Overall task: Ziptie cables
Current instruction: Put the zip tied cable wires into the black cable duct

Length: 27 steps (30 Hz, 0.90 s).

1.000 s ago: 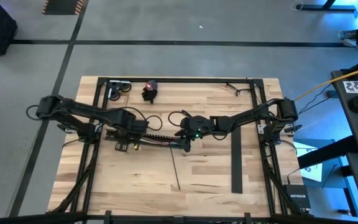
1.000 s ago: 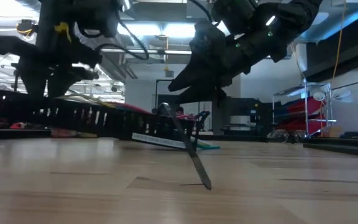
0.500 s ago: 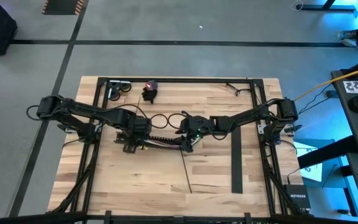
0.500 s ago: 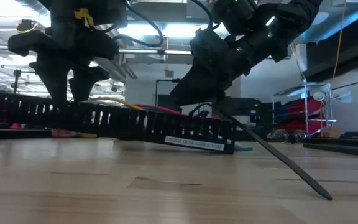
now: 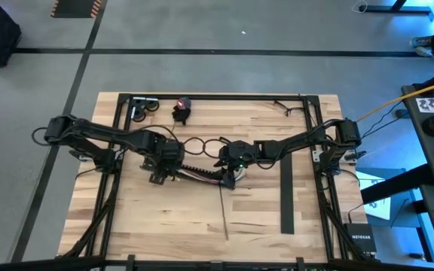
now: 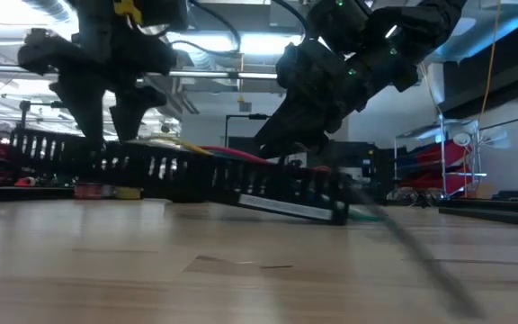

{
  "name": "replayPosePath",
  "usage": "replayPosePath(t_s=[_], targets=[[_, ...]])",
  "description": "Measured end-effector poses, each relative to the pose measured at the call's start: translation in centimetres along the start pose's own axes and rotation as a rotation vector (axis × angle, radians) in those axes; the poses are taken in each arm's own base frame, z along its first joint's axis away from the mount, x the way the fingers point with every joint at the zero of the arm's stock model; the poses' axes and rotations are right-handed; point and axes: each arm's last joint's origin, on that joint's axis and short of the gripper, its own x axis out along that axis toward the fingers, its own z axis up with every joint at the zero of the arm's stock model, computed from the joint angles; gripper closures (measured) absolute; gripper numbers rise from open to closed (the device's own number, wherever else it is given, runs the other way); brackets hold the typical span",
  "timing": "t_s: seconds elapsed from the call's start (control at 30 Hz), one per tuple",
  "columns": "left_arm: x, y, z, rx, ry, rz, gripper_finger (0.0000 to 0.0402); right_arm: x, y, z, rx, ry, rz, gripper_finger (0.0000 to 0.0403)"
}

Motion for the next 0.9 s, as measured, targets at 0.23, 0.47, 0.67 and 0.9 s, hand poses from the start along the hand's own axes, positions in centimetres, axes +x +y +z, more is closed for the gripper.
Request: replayPosePath(t_s=[0.23,0.47,0.67,0.9], targets=[[0.7,0.1,0.1,-0.062,-0.001,-0.019,0.0164,0.0,0.0,0.0,0.009,0.001,0.0,0.0226],[0.7,0.0,0.0,-0.059,0.002,-0.021,0.0242,0.0,0.0,-0.1,0.01,0.006,-0.002,0.0226],[0.2,0.0,0.0,-0.058,0.027,-0.026,0.0281,0.0,0.0,-0.1,0.01,0.006,-0.002,0.0226],[-1.4,0.5,1.8,-0.081,-0.102,0.007,0.0255,0.0,0.0,-0.1,0.035,0.006,-0.002,0.0226]])
